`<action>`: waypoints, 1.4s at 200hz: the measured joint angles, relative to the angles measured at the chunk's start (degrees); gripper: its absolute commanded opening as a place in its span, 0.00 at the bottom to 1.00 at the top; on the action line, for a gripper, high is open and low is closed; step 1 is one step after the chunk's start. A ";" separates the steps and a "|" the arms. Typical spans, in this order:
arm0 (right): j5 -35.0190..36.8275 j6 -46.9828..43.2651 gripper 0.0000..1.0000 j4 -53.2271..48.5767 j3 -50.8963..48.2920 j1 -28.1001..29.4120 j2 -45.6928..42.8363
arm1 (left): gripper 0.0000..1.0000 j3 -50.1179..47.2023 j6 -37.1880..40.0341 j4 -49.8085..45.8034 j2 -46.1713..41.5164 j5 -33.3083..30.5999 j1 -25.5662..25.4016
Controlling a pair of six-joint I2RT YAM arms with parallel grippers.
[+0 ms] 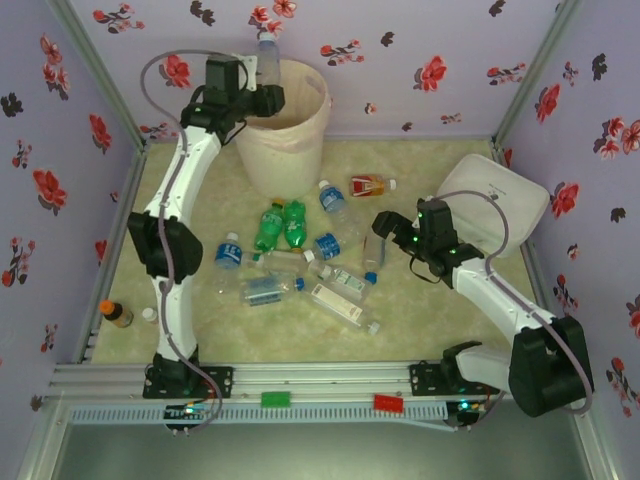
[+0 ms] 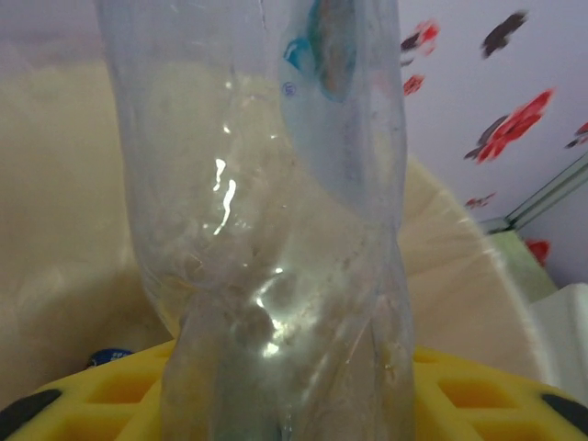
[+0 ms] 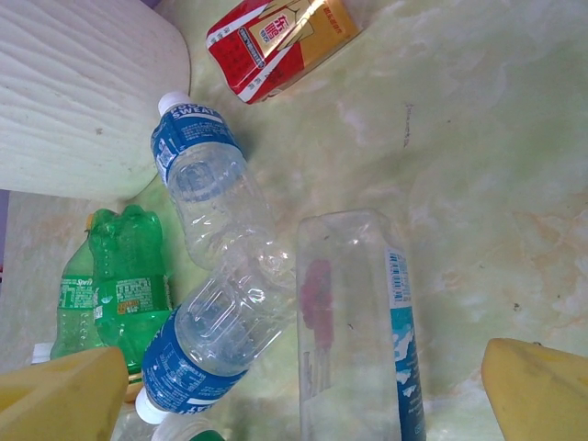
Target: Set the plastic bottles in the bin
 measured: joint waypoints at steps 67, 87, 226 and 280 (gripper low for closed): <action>-0.07 -1.42 1.00 -1.99 5.20 0.37 9.99 | 1.00 1.49 -0.33 -4.20 1.20 0.00 -0.02; 0.04 -2.60 1.00 -2.67 7.56 1.07 13.60 | 1.00 -2.84 -0.13 -3.45 -2.54 0.11 -0.02; 3.69 -7.85 0.75 -9.73 17.86 4.13 31.10 | 1.00 -66.77 -10.60 28.74 -51.04 3.04 -0.85; 4.94 -7.15 0.52 -9.35 17.35 4.13 31.30 | 1.00 -87.03 -19.58 38.03 -54.36 3.50 -5.73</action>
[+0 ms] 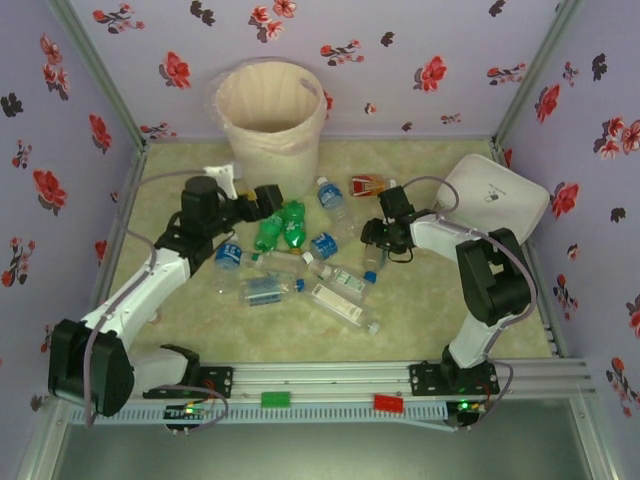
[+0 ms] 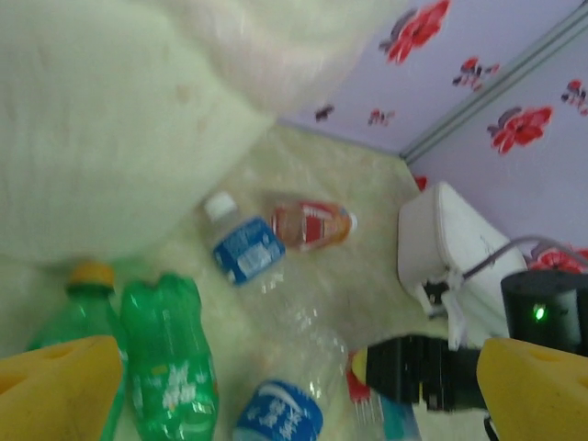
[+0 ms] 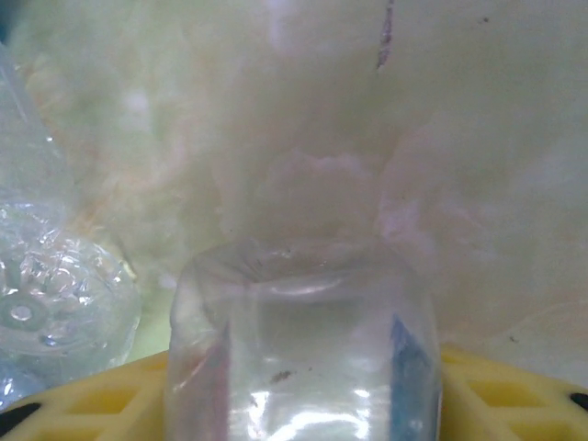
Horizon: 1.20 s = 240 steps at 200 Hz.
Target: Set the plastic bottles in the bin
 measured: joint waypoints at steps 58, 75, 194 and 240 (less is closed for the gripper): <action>-0.44 0.39 0.47 1.88 -1.01 0.00 -1.81 | 1.00 -6.49 -3.78 6.08 1.03 0.20 -10.08; -0.72 0.81 0.46 2.12 -1.03 0.00 -3.58 | 1.00 -6.49 -4.07 8.72 3.56 0.22 -11.78; -11.45 5.79 0.45 5.09 1.75 0.50 -14.01 | 1.00 0.11 -5.33 16.46 18.69 4.74 -18.21; -12.70 6.84 0.45 6.84 4.48 1.33 -14.01 | 1.00 2.45 -8.55 20.76 24.28 7.48 -18.60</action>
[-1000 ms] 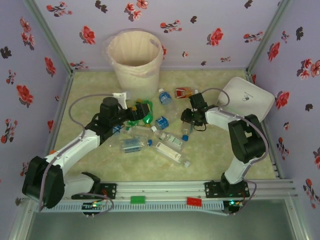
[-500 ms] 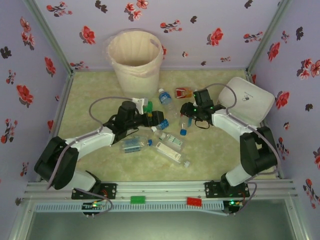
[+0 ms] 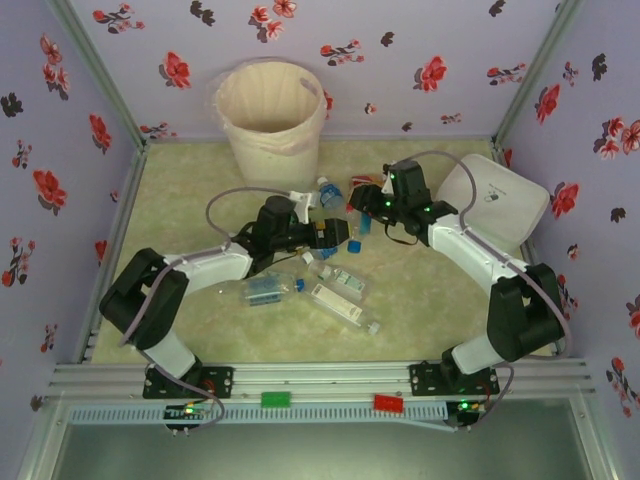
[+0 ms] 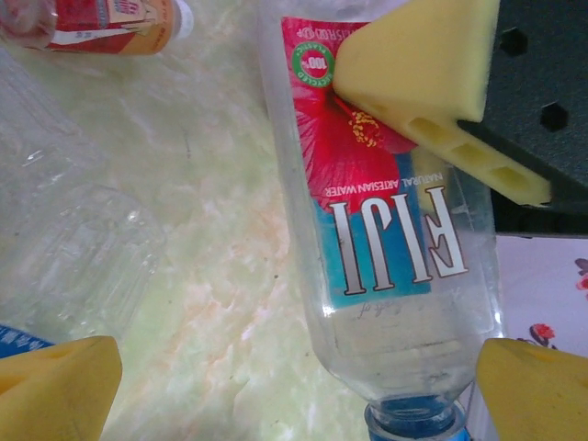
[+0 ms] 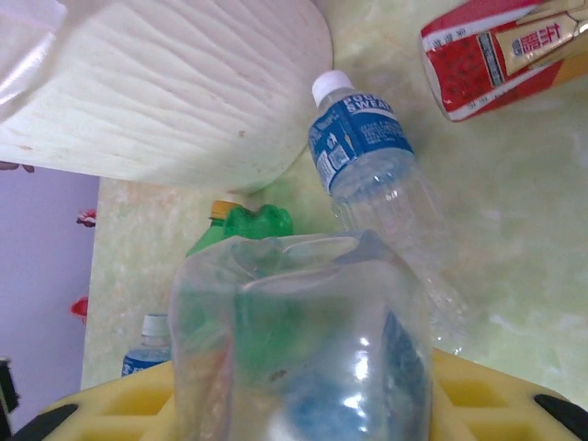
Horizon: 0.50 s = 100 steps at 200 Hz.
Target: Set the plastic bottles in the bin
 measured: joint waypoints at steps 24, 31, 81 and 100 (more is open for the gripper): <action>0.09 0.17 0.45 0.48 0.11 -0.07 0.07 | 1.00 0.50 -1.29 1.62 1.11 1.14 -0.02; 0.15 0.20 0.45 0.59 0.11 -0.04 0.09 | 1.00 0.63 -1.46 1.73 1.29 1.31 -0.02; 1.07 1.03 0.44 2.60 0.11 0.68 0.17 | 1.00 2.40 -2.38 2.12 2.10 2.56 -0.79; 1.05 1.25 0.44 3.50 0.09 2.03 0.17 | 1.00 2.40 -3.02 3.23 2.10 3.04 -2.21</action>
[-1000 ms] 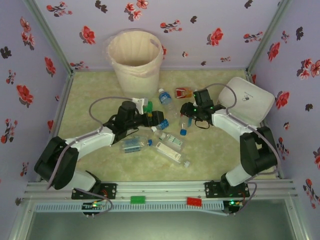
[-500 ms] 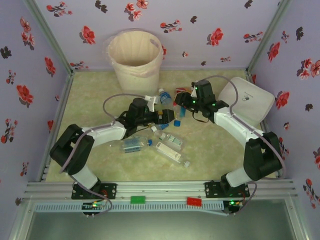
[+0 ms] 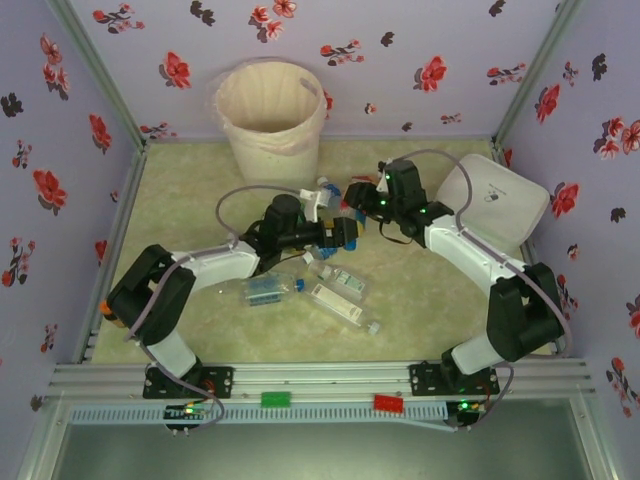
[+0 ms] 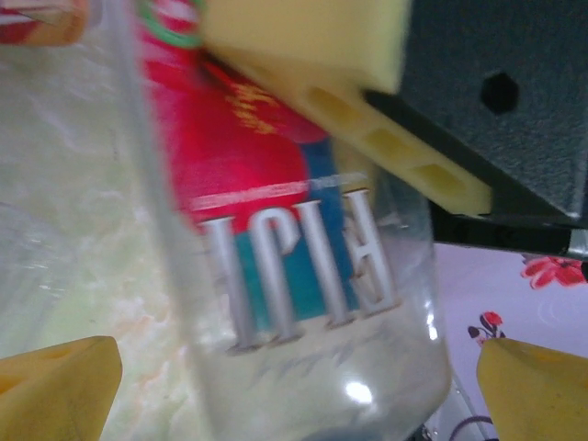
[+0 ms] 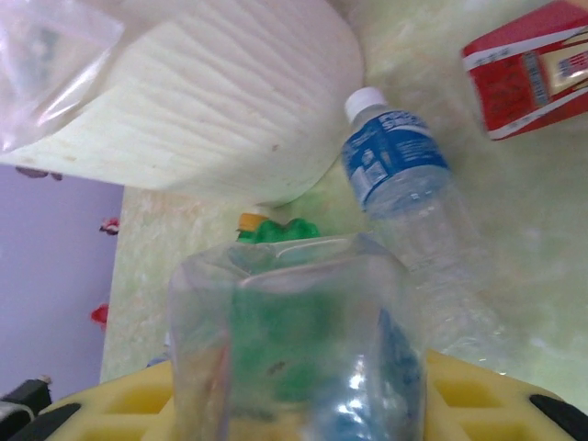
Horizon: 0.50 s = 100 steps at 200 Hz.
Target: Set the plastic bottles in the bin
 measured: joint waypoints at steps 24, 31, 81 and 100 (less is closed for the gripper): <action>0.00 0.68 0.44 0.94 -0.42 0.61 -0.04 | 0.99 -0.02 -0.92 1.53 0.00 0.22 -1.29; 0.02 0.76 0.44 1.05 -0.74 0.61 -0.13 | 0.97 -0.02 -1.05 1.90 0.02 0.20 -1.57; 0.42 1.64 0.46 1.22 -2.62 0.85 -2.38 | 0.59 0.13 -1.75 2.69 2.69 0.28 -2.03; 0.83 1.88 0.56 1.20 -2.80 0.81 -2.38 | 0.56 0.44 -1.33 2.60 2.80 0.11 -2.27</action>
